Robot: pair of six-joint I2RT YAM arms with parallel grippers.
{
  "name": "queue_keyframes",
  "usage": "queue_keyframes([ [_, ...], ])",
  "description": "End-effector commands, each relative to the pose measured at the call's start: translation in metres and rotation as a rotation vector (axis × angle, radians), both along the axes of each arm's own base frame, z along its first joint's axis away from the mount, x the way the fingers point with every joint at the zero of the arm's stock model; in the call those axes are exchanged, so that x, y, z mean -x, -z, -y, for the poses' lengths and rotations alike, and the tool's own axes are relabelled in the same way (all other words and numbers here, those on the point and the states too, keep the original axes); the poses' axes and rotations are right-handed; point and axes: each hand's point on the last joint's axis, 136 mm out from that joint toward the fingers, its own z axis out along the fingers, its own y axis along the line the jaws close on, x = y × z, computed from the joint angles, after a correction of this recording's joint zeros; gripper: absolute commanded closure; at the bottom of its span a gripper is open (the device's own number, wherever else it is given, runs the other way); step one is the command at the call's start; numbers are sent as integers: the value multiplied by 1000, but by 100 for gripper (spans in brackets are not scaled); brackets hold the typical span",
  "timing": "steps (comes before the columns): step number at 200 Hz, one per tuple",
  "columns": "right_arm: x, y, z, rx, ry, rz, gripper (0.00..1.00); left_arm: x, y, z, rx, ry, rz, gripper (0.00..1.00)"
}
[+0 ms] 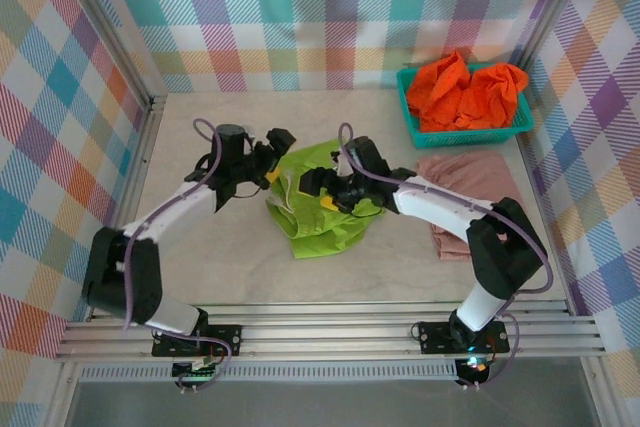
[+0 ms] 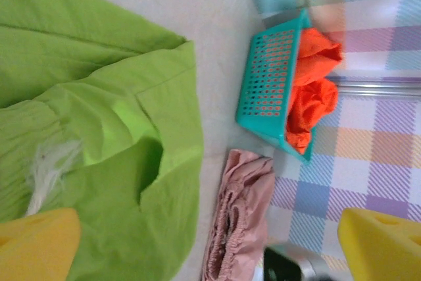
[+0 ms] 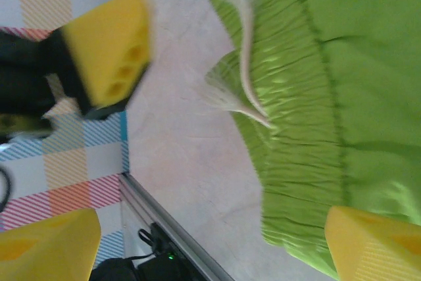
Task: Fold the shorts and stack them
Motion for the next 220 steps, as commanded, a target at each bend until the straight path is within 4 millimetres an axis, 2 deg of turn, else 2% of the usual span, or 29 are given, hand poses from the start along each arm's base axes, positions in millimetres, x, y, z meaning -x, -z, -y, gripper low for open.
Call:
queue_keyframes([
  [1,-4,-14,-30,-149,51,22,12,-23,1,14,75,22,16,0],
  [21,4,3,-41,-130,56,-11,12,-33,26,15,50,23,-23,0],
  [51,18,43,-47,-84,89,-64,12,-40,64,6,-16,19,-85,0],
  [97,45,98,-48,-15,115,-150,12,-36,111,-3,-85,30,-150,0],
  [128,58,117,-45,10,132,-186,13,-32,128,-9,-158,51,-165,0],
  [154,63,118,-47,7,129,-188,13,-28,140,-13,-202,71,-181,0],
  [165,62,112,-49,-9,122,-173,12,-29,137,-16,-204,72,-167,0],
  [177,60,97,-54,-40,101,-137,12,-34,122,-19,-196,75,-129,0],
  [198,57,55,-58,-86,51,-20,11,-43,71,-25,-171,67,-38,0],
  [220,56,3,-41,-83,14,130,10,-43,15,-26,-156,84,45,0],
])
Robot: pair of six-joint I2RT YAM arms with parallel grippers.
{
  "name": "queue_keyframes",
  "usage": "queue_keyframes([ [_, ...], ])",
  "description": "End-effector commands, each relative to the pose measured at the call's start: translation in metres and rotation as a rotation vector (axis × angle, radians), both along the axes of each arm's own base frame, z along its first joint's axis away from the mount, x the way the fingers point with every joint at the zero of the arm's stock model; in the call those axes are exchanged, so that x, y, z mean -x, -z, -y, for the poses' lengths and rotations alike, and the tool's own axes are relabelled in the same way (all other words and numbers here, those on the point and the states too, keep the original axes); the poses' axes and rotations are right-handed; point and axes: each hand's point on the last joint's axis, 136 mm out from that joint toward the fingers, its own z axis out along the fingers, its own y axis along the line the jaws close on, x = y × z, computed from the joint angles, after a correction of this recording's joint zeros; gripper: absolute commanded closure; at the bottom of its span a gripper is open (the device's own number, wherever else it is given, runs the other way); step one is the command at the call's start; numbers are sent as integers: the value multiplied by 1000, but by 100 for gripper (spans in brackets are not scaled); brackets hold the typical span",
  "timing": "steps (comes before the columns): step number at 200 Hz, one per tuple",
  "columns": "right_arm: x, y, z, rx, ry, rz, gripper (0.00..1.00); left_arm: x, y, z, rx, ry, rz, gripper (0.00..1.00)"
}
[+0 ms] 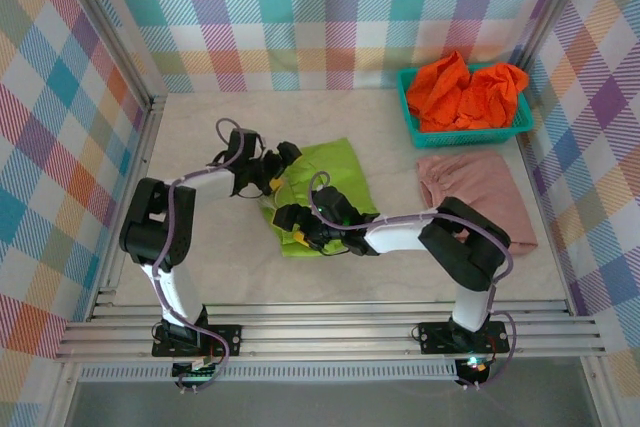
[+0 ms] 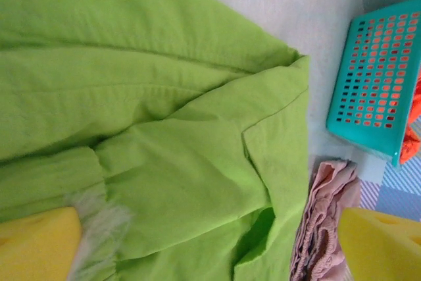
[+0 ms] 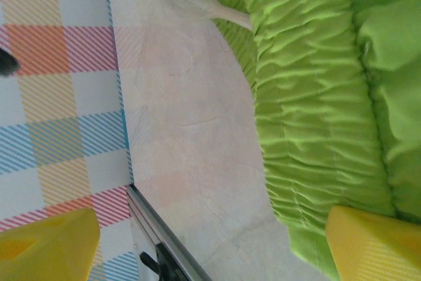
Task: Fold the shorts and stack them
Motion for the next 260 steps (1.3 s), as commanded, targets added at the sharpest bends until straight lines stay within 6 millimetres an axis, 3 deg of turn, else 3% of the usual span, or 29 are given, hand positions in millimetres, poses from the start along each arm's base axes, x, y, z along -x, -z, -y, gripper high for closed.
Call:
queue_keyframes([
  [1,4,-61,15,-2,-59,181,10,-6,-75,-13,-13,12,138,0],
  [29,-17,-95,74,46,19,256,6,9,-119,-8,24,36,198,0],
  [44,-37,-96,110,85,88,249,3,21,-125,-5,24,39,200,0],
  [57,-53,-89,129,99,113,220,1,30,-121,2,31,42,197,0],
  [86,-78,-64,143,62,132,117,1,49,-88,25,41,62,140,0],
  [114,-84,-33,139,67,124,44,1,67,-45,34,14,75,71,0],
  [160,-61,32,149,114,139,-119,1,91,22,17,-107,70,-39,0],
  [196,-30,53,160,107,153,-199,2,100,47,-6,-186,67,-88,0],
  [210,-18,49,158,111,129,-188,2,96,44,-15,-201,70,-79,0],
  [231,-5,28,152,153,52,-100,2,88,26,-20,-221,116,-47,0],
  [260,-11,-20,165,300,-23,129,1,81,-29,-12,-216,191,69,0],
])
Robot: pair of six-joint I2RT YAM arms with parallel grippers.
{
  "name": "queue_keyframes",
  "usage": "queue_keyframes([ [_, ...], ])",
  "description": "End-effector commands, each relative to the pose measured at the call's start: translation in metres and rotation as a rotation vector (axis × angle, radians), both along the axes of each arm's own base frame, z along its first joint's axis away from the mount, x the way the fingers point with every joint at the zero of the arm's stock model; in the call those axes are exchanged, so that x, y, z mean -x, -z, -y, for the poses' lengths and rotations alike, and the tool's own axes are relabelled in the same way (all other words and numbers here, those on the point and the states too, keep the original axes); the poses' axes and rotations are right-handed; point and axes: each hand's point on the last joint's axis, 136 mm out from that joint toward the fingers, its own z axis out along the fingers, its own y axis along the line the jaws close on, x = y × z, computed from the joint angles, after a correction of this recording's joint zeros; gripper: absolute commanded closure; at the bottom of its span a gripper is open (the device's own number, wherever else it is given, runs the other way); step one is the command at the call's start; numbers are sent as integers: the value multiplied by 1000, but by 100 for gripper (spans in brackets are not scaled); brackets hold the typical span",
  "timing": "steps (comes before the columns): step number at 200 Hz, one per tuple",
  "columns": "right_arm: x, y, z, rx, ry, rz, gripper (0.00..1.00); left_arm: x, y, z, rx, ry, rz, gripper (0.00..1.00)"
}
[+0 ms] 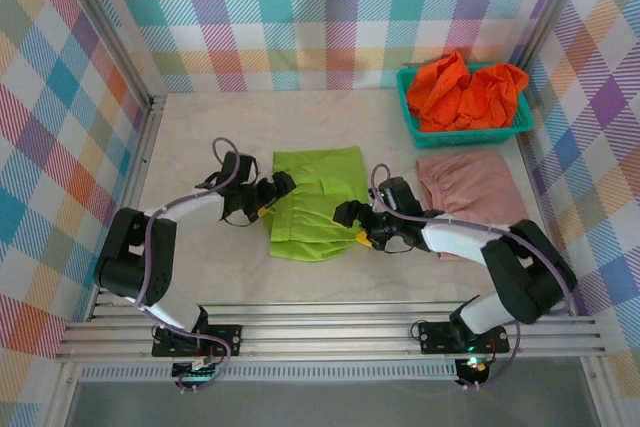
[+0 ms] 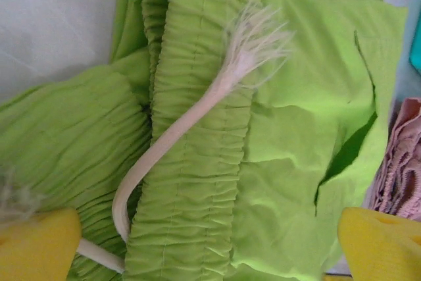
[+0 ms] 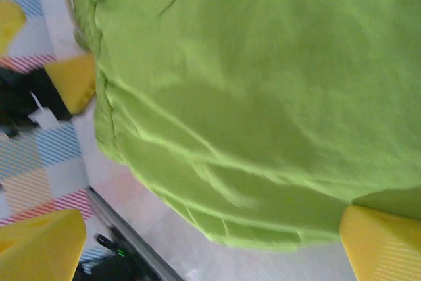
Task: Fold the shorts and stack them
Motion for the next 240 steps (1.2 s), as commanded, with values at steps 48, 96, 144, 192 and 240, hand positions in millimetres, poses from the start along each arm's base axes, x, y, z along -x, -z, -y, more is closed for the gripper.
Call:
queue_keyframes([
  [48,-38,-72,62,315,-128,249,1,22,-112,29,77,155,169,0],
  [96,-81,-67,73,183,-124,250,0,23,-68,53,144,129,93,0],
  [144,-102,-38,60,116,-210,149,1,39,20,39,27,103,-62,0],
  [192,-113,-9,50,83,-246,81,0,59,56,23,-39,98,-125,0],
  [240,-117,11,43,50,-249,42,4,65,62,19,-53,99,-131,0],
])
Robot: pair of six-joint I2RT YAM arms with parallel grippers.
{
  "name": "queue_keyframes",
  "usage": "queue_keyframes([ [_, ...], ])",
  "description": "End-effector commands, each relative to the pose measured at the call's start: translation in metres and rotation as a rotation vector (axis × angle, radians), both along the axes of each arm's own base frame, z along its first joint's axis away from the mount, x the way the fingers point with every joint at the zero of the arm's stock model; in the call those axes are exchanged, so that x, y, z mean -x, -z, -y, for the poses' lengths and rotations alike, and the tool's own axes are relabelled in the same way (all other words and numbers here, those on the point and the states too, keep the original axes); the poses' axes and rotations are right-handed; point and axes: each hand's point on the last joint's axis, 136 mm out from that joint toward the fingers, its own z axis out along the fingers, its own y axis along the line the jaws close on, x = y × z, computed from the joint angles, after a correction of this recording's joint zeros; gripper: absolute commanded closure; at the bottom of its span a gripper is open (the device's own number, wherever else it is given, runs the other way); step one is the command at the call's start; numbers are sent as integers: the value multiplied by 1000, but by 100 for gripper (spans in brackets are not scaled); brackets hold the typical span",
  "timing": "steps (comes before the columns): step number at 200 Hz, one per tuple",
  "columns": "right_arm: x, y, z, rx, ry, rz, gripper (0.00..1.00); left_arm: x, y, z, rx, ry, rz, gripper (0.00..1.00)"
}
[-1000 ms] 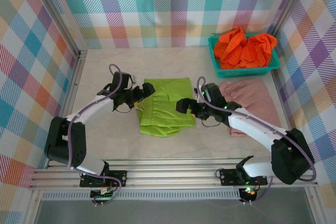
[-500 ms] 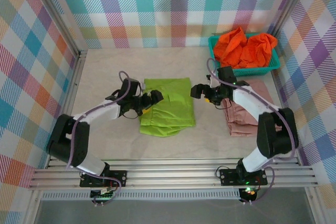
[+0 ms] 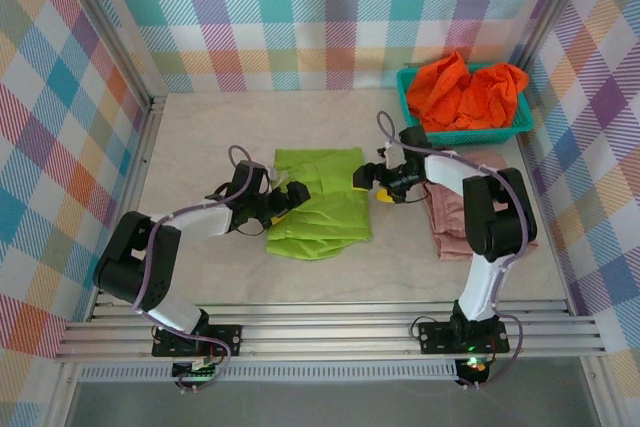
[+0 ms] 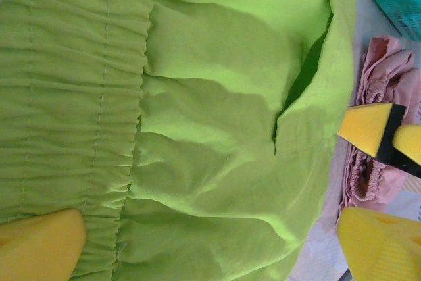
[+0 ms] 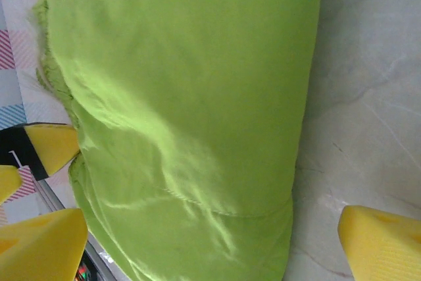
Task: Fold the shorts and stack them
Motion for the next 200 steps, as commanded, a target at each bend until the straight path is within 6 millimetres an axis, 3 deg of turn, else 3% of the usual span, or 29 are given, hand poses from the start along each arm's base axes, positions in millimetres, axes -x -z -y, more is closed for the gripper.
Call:
queue_keyframes([
  [1,-6,-5,-10,-59,-25,13,4,35,56,-25,-148,-15,-162,0],
  [94,-6,9,-30,-93,-37,-37,8,36,56,-26,-150,-18,-158,0],
  [200,-7,2,-61,-146,-58,-28,17,36,56,-26,-150,-17,-153,0],
])
